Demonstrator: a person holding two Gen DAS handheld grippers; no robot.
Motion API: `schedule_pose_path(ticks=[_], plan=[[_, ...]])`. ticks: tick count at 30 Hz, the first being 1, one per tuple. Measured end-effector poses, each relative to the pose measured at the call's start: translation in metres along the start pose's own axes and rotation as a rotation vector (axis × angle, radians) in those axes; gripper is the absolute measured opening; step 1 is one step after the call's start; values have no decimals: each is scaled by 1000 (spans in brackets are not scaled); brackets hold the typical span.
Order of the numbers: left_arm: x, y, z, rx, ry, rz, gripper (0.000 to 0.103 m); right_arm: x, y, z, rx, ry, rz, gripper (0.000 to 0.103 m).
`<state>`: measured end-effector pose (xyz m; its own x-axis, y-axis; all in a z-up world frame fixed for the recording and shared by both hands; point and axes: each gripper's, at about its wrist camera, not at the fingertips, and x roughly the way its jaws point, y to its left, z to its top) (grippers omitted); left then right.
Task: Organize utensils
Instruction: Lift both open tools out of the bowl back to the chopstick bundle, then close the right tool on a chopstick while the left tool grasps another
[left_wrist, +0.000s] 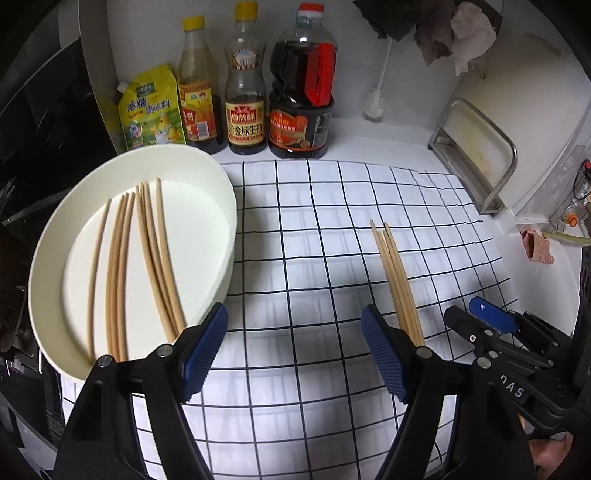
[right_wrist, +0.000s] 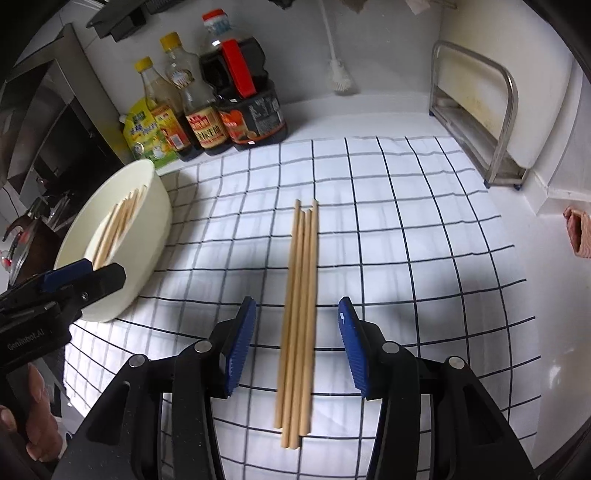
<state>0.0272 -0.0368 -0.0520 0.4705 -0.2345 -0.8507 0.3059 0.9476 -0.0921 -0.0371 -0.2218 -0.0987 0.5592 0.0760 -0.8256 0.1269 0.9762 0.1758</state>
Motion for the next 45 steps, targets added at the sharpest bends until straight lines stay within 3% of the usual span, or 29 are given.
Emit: schedule_pose_path(ticks=[24, 45], plan=[[56, -32, -10, 33, 66, -23, 74, 51, -15, -19, -30, 105, -64, 45], [88, -71, -28, 81, 113, -55, 74, 43, -57, -18, -4, 71, -116, 45]])
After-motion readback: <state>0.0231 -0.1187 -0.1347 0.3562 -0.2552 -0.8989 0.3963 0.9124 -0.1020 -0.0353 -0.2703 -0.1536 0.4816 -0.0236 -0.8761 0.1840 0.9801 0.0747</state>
